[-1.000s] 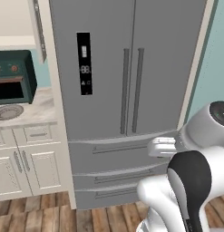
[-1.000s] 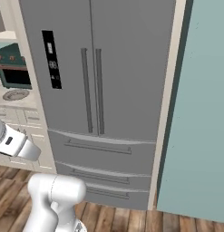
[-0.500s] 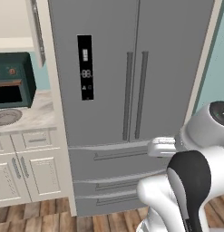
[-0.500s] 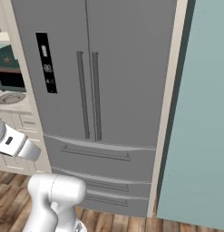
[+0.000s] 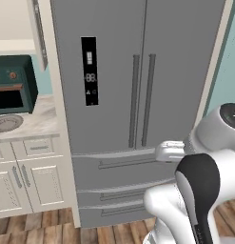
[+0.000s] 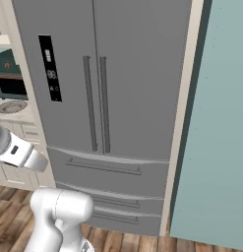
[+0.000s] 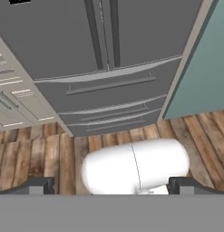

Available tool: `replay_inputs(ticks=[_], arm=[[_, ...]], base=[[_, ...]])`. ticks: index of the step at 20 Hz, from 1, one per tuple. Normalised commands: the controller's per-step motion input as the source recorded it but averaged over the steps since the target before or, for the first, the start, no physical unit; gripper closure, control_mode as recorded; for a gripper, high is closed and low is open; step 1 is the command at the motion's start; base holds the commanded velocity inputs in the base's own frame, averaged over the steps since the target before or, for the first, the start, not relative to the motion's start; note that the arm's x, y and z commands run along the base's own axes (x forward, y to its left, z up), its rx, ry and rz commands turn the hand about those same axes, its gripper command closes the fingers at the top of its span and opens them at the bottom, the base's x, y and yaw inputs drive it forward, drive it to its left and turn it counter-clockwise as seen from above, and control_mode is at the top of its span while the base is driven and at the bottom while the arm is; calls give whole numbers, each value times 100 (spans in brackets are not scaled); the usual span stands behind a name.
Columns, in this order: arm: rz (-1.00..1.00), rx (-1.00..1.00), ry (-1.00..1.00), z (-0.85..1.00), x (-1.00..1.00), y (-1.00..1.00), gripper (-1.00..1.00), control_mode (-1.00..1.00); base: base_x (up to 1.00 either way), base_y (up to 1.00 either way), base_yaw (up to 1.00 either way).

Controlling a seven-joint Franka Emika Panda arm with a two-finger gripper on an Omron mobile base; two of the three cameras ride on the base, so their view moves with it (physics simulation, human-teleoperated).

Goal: Move the hot dog bun to the plate on the dining table and place the condiment next to that plate. Then navigate to the fridge and take the sausage and place it on the plate as well.

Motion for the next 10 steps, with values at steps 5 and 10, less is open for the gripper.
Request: replay_inputs(ticks=[5,10], arm=[[7,0,-1,20,79,-28,-100,-100],[11,0,-1,10,66,-30,-100,-100]], base=[[0,0,0],[0,0,0]])
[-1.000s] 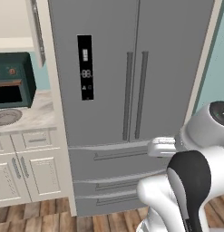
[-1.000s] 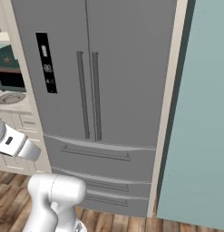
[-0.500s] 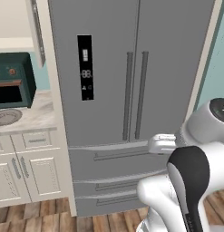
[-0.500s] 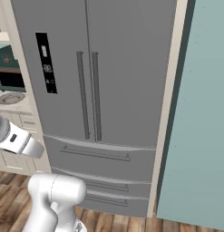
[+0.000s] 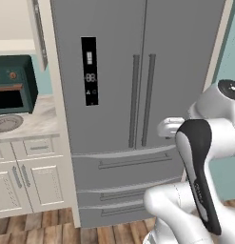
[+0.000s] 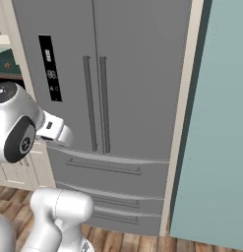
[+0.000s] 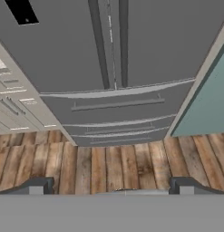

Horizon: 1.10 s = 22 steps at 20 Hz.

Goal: Move the hot dog bun to the plate on the dining table and place the condiment next to that plate. Then navigate to the fridge and take the sausage and place it on the plate as well.

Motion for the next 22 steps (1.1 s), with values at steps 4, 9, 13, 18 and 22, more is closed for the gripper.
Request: replay_inputs(ticks=[4,9,13,18,22], arm=[[6,0,-11,7,33,-43,-100,-100],[1,0,-10,3,21,-21,-100,-100],[0,0,-1,3,41,-21,-100,-100],[0,0,-1,6,33,-28,-100,-100],[0,0,-2,0,38,-9,-100,-100]], base=[[0,0,0],[0,0,0],[0,0,0],[0,0,0],[0,0,0]])
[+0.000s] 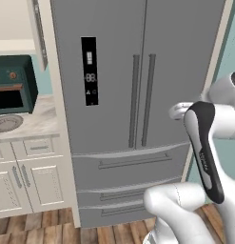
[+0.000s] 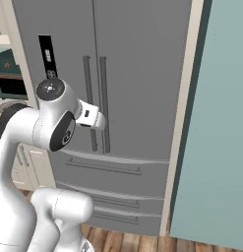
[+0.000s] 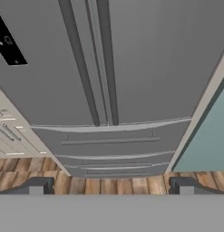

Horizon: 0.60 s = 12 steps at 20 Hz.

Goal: Move the hot dog bun to the plate on the dining table and place the condiment next to that plate. Then navigate to the fridge and take the sausage and place it on the plate as well.

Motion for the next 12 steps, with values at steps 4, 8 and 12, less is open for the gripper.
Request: replay_inputs(ticks=[4,8,12], arm=[[0,0,0,0,49,1,-100,-100],[0,0,0,0,44,4,-100,-100],[0,-1,-4,0,37,3,-100,-100]], base=[[0,0,0],[0,0,0],[0,0,0]])
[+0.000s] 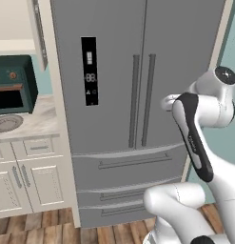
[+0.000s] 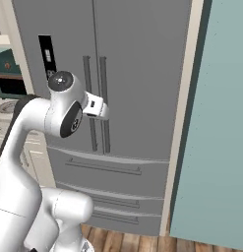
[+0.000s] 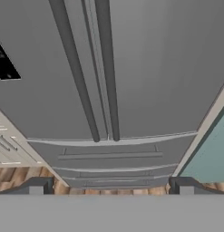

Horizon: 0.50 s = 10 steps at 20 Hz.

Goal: Move the hot dog bun to the plate on the dining table and place the condiment next to that plate. Then navigate to the fridge and take the sausage and place it on the plate as well.

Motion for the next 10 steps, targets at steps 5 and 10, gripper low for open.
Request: replay_inputs(ticks=[5,10], arm=[[0,0,0,0,45,15,-100,-100],[0,0,0,-1,42,11,-100,-100]], base=[[0,0,0],[0,0,0]])
